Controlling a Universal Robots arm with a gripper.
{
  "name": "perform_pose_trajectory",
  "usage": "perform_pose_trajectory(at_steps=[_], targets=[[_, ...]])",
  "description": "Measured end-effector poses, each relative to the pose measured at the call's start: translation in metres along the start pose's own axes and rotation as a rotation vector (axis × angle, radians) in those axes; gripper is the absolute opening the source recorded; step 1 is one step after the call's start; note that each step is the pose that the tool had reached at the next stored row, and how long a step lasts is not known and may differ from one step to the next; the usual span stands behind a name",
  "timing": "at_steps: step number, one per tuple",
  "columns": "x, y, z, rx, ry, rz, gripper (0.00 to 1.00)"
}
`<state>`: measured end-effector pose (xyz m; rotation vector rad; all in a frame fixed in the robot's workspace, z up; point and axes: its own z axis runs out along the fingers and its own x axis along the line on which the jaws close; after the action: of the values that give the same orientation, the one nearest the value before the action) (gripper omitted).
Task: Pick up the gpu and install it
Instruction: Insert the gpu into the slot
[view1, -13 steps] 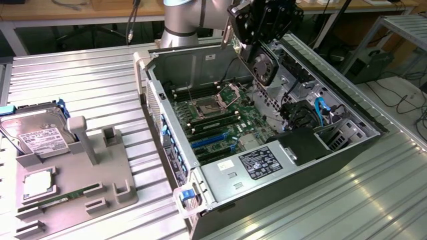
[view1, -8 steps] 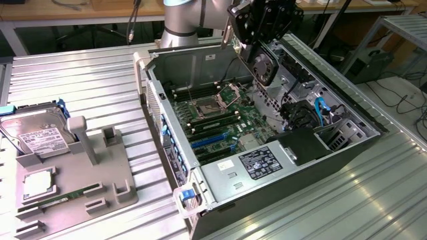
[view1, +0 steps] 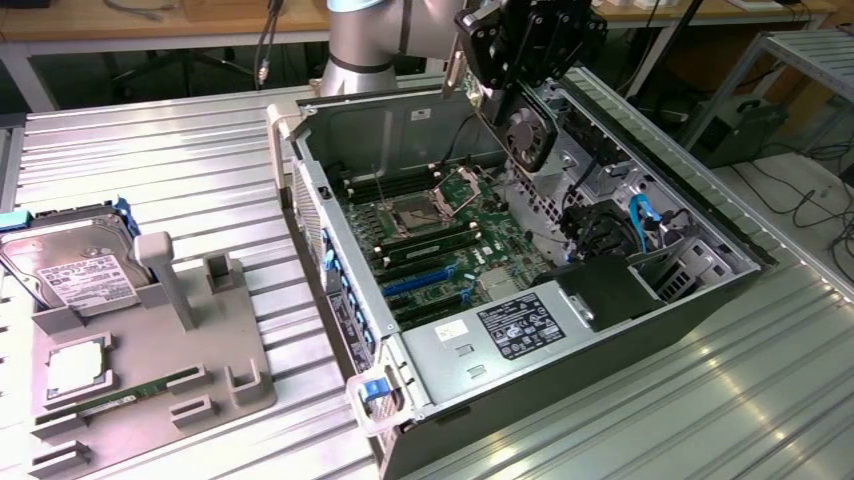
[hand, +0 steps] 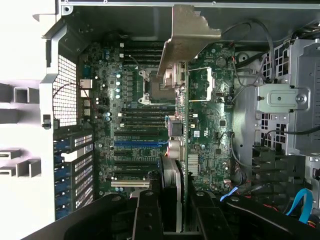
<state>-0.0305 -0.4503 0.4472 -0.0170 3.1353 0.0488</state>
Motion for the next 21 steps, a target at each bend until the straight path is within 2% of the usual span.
perform_pose_trajectory(at_steps=[5,21], targets=[[0.0000,0.0000,0.0000,0.0000,0.0003,-0.010,0.28],[0.0000,0.0000,0.0000,-0.0006,0.0030,-0.097,0.28]])
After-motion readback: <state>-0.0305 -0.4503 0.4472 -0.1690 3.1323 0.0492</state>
